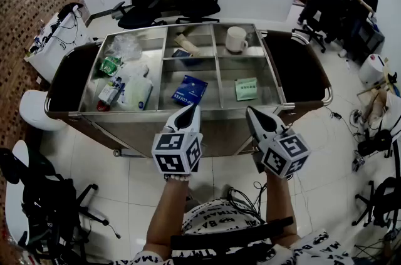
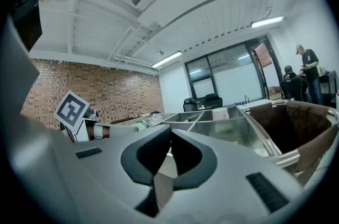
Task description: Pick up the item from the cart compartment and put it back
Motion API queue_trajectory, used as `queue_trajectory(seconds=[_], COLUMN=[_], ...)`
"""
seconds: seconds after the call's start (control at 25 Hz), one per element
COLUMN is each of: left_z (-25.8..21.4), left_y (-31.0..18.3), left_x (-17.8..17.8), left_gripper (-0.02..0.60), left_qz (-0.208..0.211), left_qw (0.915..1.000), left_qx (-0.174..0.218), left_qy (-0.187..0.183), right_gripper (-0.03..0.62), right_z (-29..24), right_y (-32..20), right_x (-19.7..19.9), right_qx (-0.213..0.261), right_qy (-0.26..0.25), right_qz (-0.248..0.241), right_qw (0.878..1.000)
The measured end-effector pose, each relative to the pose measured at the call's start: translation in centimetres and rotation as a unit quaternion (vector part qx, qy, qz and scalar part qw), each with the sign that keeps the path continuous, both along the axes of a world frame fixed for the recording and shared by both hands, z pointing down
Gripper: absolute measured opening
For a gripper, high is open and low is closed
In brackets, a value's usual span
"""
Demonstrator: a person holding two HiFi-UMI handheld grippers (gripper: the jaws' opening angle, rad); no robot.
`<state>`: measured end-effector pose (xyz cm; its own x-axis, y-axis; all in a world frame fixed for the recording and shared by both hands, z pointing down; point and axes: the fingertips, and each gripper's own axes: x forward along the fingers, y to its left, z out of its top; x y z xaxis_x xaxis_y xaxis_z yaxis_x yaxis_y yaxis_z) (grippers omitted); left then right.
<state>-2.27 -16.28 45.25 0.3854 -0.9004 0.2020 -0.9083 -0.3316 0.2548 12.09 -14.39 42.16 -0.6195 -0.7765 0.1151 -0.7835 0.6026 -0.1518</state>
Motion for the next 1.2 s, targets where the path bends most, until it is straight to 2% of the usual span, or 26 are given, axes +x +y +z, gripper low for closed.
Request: queue_trajectory(seconds=[0.48, 0.76, 0.8, 0.84, 0.88, 1.08, 1.2], left_z=[-0.7, -2.7, -3.0, -3.4, -3.6, -4.4, -4.3], left_y=[-0.3, -1.9, -2.1, -2.4, -2.6, -4.2, -5.8], left_x=[-0.1, -0.1, -0.1, -0.2, -0.2, -0.9, -1.7], left_gripper=[0.002, 0.002, 0.002, 0.002, 0.002, 0.002, 0.002], left_qz=[-0.004, 0.003, 0.004, 0.005, 0.005, -0.004, -0.014], left_qw=[1.0, 0.9997, 0.9996, 0.9995, 0.9994, 0.9993, 0.9994], left_qx=[0.005, 0.023, 0.026, 0.028, 0.03, 0.033, 0.025], left_qy=[-0.002, -0.012, -0.014, -0.016, -0.018, -0.018, -0.019], right_gripper=[0.015, 0.037, 0.1, 0.211, 0.247, 0.37, 0.373], right_z=[-0.6, -4.6, -5.5, -6.4, -7.3, -12.6, -14.7], right_y=[-0.3, -2.4, -2.8, -3.3, -3.8, -6.9, -9.3], right_x=[-0.1, -0.5, -0.8, -1.2, -1.5, -3.4, -5.4], right_qx=[0.009, 0.04, 0.045, 0.049, 0.056, 0.102, 0.121], right_qy=[0.01, 0.006, 0.012, 0.021, 0.034, 0.118, 0.173], right_qz=[-0.011, -0.031, -0.04, -0.049, -0.057, -0.086, -0.112], right_qw=[1.0, 0.999, 0.998, 0.997, 0.996, 0.984, 0.971])
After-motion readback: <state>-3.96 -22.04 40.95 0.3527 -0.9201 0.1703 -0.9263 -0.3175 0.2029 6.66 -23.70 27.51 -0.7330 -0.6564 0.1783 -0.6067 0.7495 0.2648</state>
